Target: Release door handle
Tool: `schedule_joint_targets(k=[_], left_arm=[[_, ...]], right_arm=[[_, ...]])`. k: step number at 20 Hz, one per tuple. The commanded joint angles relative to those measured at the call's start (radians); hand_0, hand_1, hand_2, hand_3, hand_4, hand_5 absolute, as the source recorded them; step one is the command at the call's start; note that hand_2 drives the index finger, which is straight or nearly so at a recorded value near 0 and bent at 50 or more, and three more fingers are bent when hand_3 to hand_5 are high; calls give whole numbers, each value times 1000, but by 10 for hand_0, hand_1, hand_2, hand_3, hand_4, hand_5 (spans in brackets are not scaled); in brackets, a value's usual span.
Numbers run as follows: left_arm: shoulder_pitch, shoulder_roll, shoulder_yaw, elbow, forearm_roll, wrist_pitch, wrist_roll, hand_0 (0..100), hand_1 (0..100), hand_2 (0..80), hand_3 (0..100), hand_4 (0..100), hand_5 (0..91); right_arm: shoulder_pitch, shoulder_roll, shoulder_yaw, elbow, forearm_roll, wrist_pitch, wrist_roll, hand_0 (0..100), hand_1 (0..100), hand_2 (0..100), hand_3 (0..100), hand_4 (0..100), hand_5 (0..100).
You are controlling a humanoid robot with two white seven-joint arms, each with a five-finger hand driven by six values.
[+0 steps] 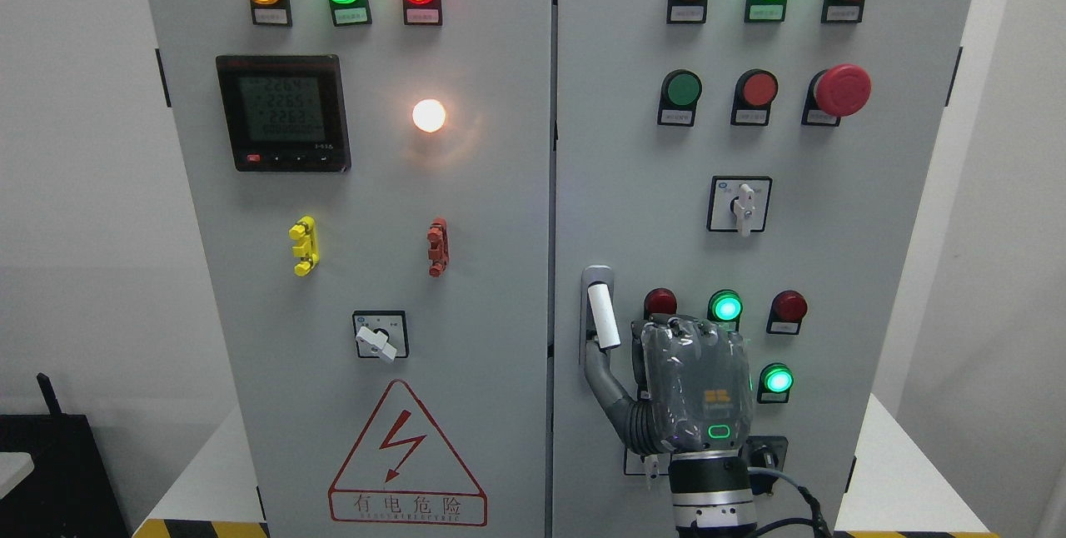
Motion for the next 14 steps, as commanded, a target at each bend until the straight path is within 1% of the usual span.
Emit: schedule_joint_targets(k=[1, 6, 14], left_arm=[[-15, 0, 1, 25, -28, 0, 0, 120, 389, 0, 0, 0, 0], [-15, 0, 1, 25, -28, 0, 0, 120, 389, 0, 0, 0, 0], [-15, 0, 1, 25, -28, 0, 0, 120, 389, 0, 0, 0, 0]], right_arm=[[6, -1, -14, -2, 0, 1, 0, 495, 448, 1000, 1000, 1000, 966], [16, 1, -18, -3, 0, 1, -9, 498, 447, 1000, 1000, 1000, 966], [14, 1, -18, -8, 0, 1, -6, 507, 442, 1000, 1000, 1000, 967]])
